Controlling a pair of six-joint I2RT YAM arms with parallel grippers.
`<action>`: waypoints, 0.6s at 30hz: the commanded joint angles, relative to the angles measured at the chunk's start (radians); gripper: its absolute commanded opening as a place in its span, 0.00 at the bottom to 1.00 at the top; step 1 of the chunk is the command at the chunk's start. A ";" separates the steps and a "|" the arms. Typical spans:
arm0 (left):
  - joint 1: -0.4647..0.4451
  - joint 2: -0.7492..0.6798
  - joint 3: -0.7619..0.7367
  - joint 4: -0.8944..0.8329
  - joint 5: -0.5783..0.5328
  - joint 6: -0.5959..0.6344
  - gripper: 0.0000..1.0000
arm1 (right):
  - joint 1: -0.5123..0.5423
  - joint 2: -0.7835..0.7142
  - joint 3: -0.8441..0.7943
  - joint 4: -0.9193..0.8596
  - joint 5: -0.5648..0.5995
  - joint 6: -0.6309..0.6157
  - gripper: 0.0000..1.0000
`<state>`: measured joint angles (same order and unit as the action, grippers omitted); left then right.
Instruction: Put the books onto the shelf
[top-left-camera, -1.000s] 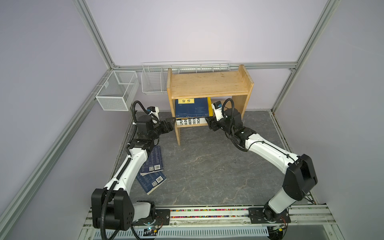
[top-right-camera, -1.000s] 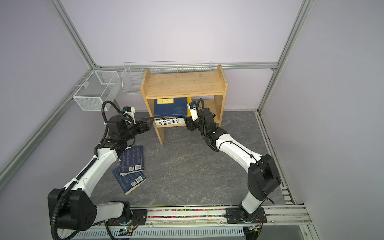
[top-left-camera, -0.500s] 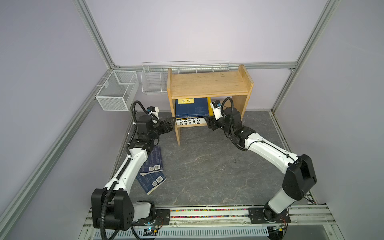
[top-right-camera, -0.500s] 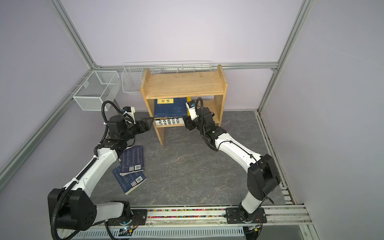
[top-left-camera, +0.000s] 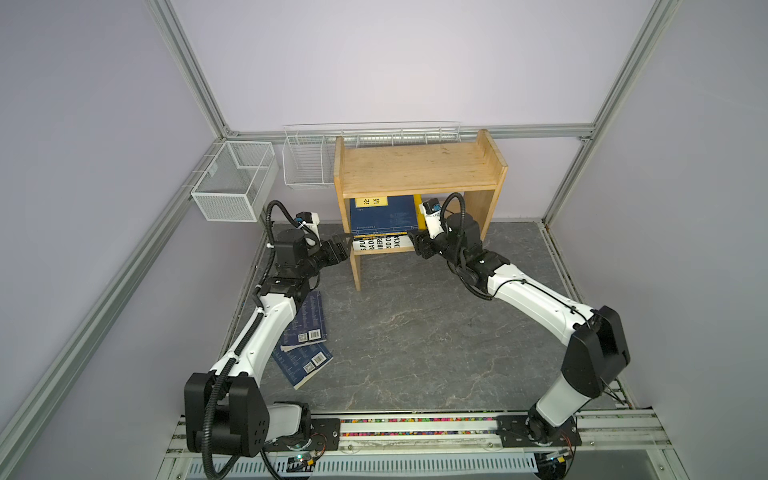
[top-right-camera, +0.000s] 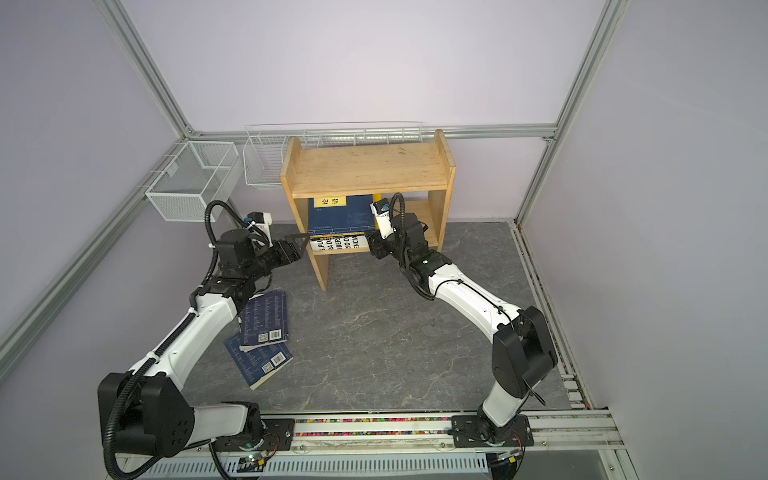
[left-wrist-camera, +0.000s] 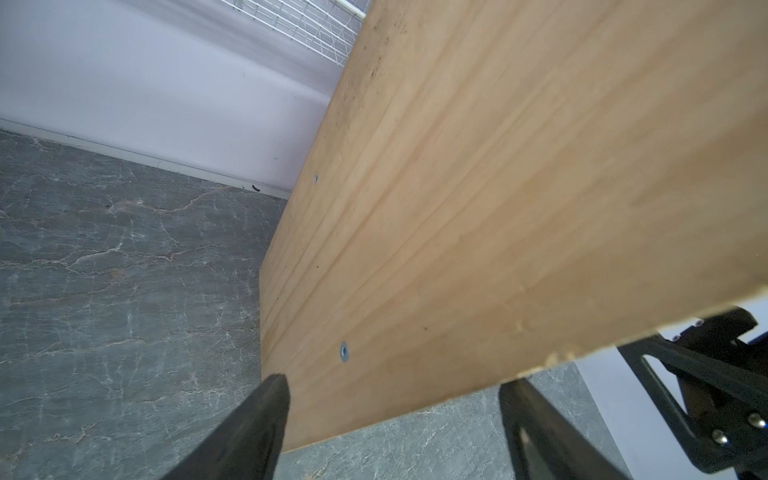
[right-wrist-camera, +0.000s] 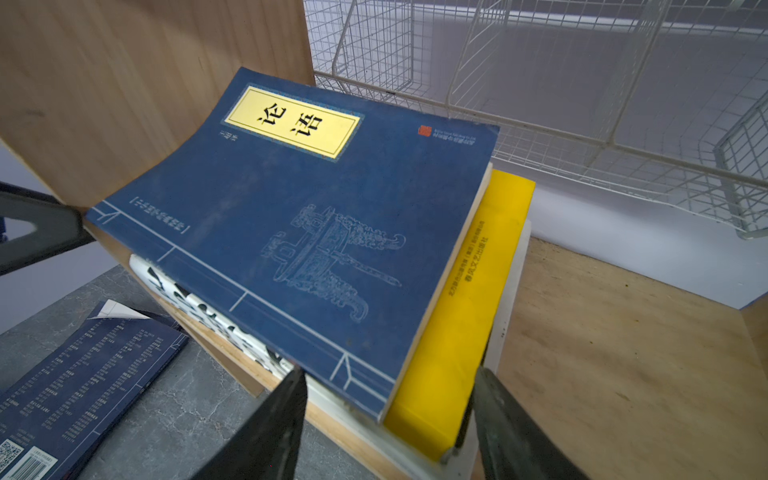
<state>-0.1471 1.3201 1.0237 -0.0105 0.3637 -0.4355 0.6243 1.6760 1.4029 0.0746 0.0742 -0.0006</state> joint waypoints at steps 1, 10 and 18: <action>0.001 0.022 0.044 0.049 -0.028 -0.017 0.79 | 0.006 0.013 0.018 0.004 -0.007 -0.009 0.66; 0.000 0.047 0.056 0.057 -0.042 -0.019 0.79 | 0.006 0.014 0.024 0.012 -0.007 -0.006 0.67; -0.001 0.043 0.047 0.061 -0.066 -0.021 0.79 | 0.007 0.013 0.026 0.012 -0.002 -0.004 0.67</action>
<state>-0.1574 1.3487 1.0420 0.0090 0.3664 -0.4408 0.6243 1.6760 1.4048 0.0746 0.0742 -0.0002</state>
